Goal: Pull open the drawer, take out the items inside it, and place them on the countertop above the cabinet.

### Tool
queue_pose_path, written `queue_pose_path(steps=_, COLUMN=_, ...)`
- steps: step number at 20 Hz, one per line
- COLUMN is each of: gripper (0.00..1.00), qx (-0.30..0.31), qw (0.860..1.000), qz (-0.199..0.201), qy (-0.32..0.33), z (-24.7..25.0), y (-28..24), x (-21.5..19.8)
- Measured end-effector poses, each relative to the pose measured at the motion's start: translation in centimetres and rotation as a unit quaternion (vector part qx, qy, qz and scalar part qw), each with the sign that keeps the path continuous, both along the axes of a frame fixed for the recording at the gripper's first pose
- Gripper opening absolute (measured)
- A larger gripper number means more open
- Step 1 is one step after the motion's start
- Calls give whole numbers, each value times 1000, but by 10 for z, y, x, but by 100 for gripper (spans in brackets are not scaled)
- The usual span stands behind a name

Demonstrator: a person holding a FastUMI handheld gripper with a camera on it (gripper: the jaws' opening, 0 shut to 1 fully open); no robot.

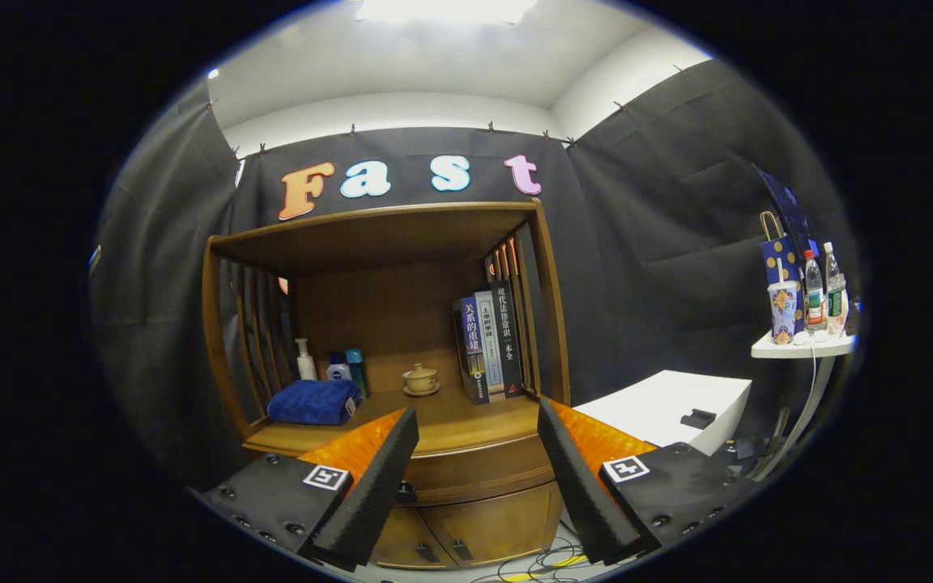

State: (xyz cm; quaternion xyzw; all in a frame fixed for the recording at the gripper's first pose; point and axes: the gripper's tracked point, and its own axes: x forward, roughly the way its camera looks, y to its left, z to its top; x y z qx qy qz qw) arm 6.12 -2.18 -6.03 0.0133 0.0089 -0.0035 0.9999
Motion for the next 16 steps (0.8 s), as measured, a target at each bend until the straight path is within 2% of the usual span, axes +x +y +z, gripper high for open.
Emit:
queue_pose_path(steps=6, gripper=98, qx=10, qw=999, qz=30, qy=-14, z=11, y=21, x=22)
queue_pose_path(steps=16, gripper=98, qx=40, qw=997, qz=51, qy=36, z=-56, y=56, x=41)
